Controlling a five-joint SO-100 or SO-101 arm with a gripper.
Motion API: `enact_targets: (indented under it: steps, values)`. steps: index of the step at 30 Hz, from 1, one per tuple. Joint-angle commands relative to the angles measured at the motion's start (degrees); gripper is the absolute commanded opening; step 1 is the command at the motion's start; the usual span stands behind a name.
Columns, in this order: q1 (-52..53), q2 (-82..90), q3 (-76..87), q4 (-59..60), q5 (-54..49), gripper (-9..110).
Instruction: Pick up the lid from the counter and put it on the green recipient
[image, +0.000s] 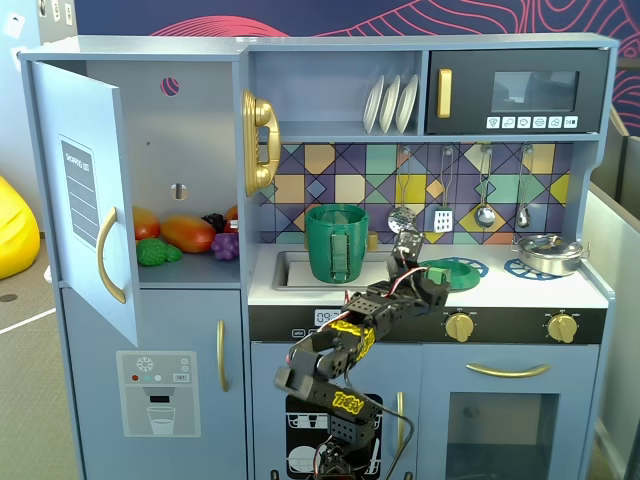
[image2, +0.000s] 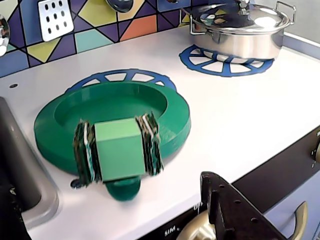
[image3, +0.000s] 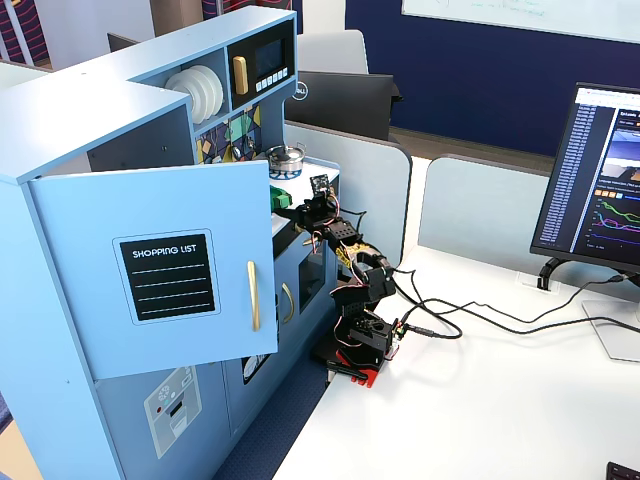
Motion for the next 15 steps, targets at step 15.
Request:
enact_targets:
  steps: [15]
  values:
    - [-2.37,-18.46,-19.51,-4.66,-0.62,37]
